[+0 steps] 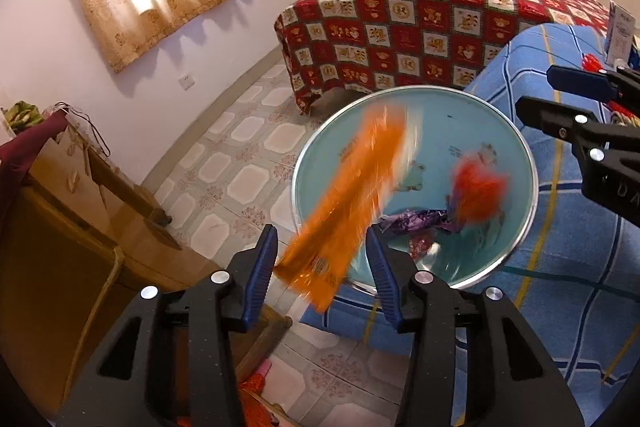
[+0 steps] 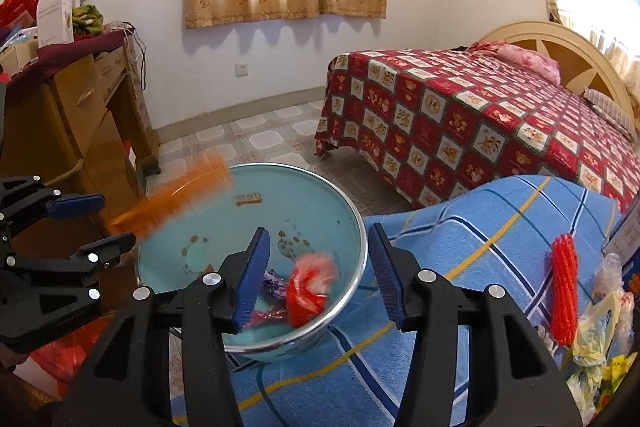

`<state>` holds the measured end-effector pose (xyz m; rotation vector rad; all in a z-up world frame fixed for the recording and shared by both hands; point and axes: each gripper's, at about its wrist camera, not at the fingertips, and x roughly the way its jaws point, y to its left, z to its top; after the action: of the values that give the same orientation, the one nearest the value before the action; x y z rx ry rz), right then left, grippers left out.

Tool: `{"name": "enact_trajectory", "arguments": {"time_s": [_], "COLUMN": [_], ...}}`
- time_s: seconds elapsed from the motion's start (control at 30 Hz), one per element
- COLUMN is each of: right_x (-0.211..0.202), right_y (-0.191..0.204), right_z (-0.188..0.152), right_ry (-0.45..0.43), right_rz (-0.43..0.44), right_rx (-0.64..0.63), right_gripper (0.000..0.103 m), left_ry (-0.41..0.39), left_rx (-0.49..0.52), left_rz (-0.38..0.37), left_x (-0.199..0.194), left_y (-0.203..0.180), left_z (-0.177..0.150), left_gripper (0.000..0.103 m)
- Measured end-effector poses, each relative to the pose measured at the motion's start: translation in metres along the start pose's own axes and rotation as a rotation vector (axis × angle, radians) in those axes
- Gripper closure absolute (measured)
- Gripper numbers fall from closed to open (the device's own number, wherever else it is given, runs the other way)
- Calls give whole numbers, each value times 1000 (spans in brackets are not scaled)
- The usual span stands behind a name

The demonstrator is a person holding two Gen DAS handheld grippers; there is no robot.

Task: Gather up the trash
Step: 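Open both tools over the bin to drop the strip and bag, then move both open tools back toward the trash pile on the table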

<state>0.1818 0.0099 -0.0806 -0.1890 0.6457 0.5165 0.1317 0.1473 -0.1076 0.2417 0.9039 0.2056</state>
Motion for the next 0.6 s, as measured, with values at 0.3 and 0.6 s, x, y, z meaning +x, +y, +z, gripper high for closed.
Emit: {"name": "enact_trajectory", "arguments": {"time_s": [0.3,0.6], "right_x": [-46,-168], "right_y": [-23,-110], "right_z": [-25,-116], "right_ry": [8,15], "right_rz": [-85,-378], "right_rx": [65,270], "right_gripper": [46,39], "left_ry": [7,27], "left_rx": [13,118], "left_rz": [-32,-99], "left_x": [-3,-10], "left_y": [-16,-70], "left_z": [-8,-26], "left_gripper": [39,36]}}
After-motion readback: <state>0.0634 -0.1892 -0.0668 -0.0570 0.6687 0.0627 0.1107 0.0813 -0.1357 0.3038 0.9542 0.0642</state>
